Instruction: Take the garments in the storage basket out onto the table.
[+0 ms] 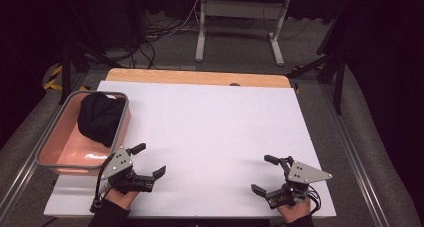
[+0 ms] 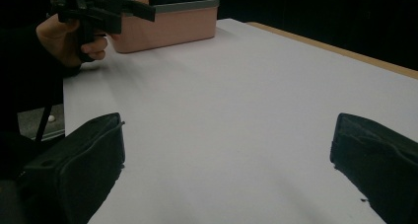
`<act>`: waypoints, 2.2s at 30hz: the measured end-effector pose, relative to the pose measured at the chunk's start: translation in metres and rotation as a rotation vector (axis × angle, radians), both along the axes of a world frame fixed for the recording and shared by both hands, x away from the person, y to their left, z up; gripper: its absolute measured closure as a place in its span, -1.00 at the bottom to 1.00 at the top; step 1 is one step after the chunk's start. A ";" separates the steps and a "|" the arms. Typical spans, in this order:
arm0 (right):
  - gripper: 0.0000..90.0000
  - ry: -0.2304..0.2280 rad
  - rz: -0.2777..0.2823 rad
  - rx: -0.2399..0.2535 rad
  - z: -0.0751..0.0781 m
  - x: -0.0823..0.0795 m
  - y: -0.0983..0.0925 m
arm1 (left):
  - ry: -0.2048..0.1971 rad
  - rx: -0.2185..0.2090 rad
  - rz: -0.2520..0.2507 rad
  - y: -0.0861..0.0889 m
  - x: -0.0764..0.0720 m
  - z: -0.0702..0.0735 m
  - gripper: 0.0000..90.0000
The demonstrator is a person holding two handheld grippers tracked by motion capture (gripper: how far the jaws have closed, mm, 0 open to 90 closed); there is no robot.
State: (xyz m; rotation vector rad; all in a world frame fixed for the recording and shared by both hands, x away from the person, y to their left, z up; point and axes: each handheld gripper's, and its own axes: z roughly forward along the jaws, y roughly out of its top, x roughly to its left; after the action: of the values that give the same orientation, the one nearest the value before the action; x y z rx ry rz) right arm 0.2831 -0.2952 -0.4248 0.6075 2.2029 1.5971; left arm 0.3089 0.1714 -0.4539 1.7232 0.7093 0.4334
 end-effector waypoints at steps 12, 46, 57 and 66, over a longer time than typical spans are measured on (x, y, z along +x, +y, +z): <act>-0.98 0.012 0.006 0.002 -0.001 0.001 0.001 | 0.062 0.032 -0.073 -0.005 0.004 0.001 -0.98; -0.98 0.017 0.009 -0.004 -0.002 0.001 0.001 | 0.025 0.146 -0.058 0.018 0.013 0.051 -0.82; -0.98 0.019 0.011 -0.005 -0.003 0.001 0.001 | 0.037 0.189 -0.064 0.022 0.019 0.068 -0.89; -0.97 0.021 0.011 -0.005 -0.003 0.001 0.002 | 0.059 0.214 -0.046 0.029 0.025 0.076 -0.88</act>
State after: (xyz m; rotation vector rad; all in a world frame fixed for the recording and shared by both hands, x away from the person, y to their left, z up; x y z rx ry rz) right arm 0.2846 -0.2936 -0.4279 0.6142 2.2283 1.5974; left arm 0.3339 0.2008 -0.3779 1.9560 0.6839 0.4408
